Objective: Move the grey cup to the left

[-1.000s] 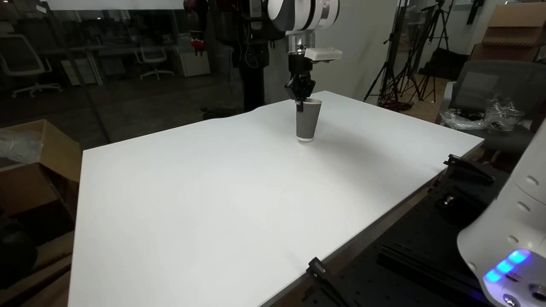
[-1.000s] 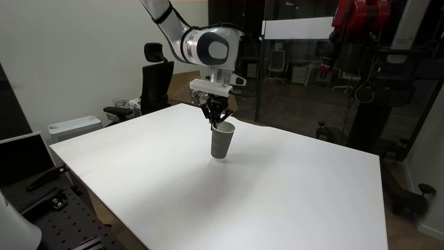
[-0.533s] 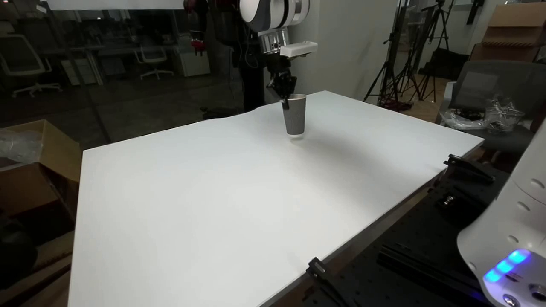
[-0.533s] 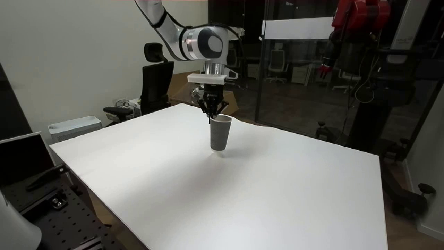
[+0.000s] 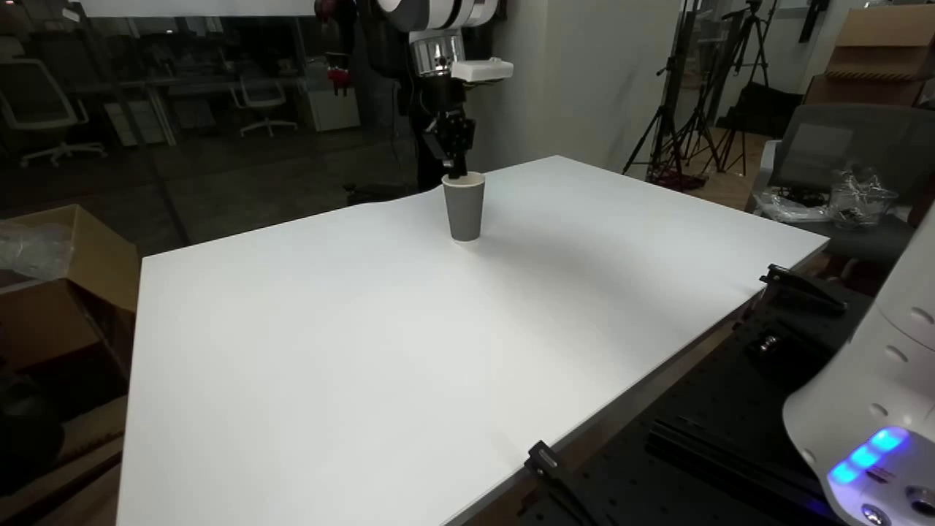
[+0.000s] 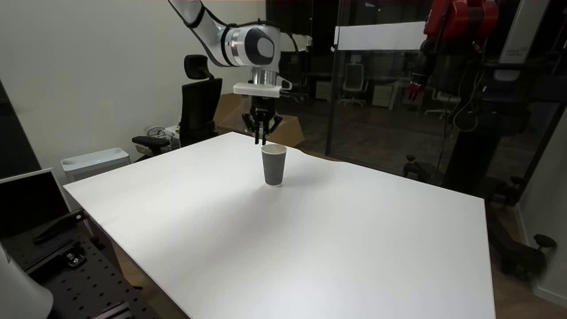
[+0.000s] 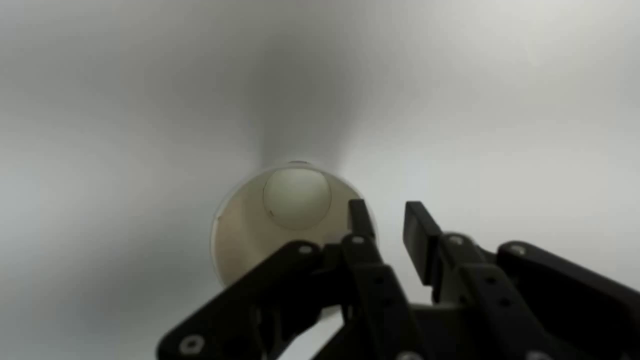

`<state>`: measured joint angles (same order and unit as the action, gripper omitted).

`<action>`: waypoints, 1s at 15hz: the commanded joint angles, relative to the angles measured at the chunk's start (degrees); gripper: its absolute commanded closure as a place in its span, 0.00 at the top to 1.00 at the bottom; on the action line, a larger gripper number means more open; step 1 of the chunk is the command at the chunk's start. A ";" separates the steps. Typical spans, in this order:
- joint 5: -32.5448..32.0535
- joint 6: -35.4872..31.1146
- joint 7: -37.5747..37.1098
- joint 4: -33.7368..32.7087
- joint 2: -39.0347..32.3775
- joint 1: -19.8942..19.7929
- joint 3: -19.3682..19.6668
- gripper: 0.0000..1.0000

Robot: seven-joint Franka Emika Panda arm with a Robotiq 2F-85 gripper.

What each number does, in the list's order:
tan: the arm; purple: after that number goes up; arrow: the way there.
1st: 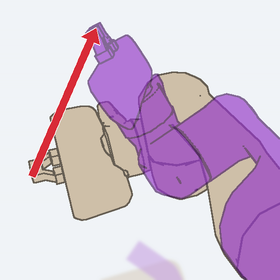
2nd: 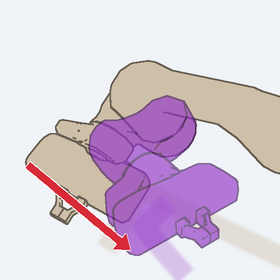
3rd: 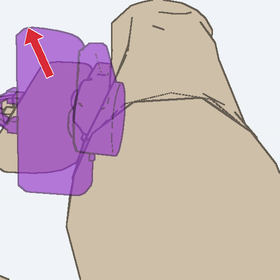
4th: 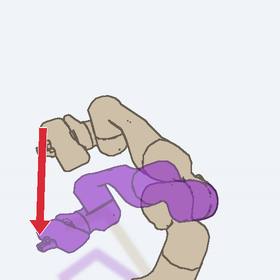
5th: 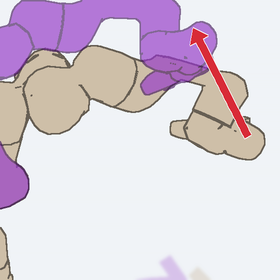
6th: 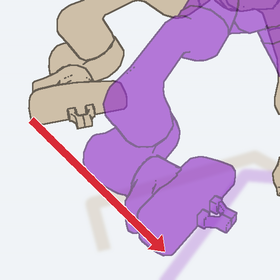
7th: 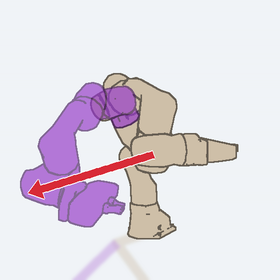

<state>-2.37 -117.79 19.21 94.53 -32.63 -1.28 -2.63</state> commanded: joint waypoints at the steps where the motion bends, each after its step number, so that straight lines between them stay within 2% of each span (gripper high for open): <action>1: 1.85 7.30 9.69 9.26 8.92 -5.21 -0.48 0.56; 3: 2.81 9.75 12.14 11.30 10.45 -7.02 0.43 0.70; 7: 5.88 7.51 13.24 14.30 13.36 -8.83 1.15 0.96; 8: 4.45 8.88 13.36 11.63 10.41 -8.44 1.56 0.79; 11: 5.38 8.36 13.48 12.51 11.54 -8.48 1.60 0.96; 15: 5.59 8.27 13.49 12.94 11.87 -8.41 1.59 0.96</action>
<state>3.03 -109.64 32.57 107.56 -20.74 -10.21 -1.60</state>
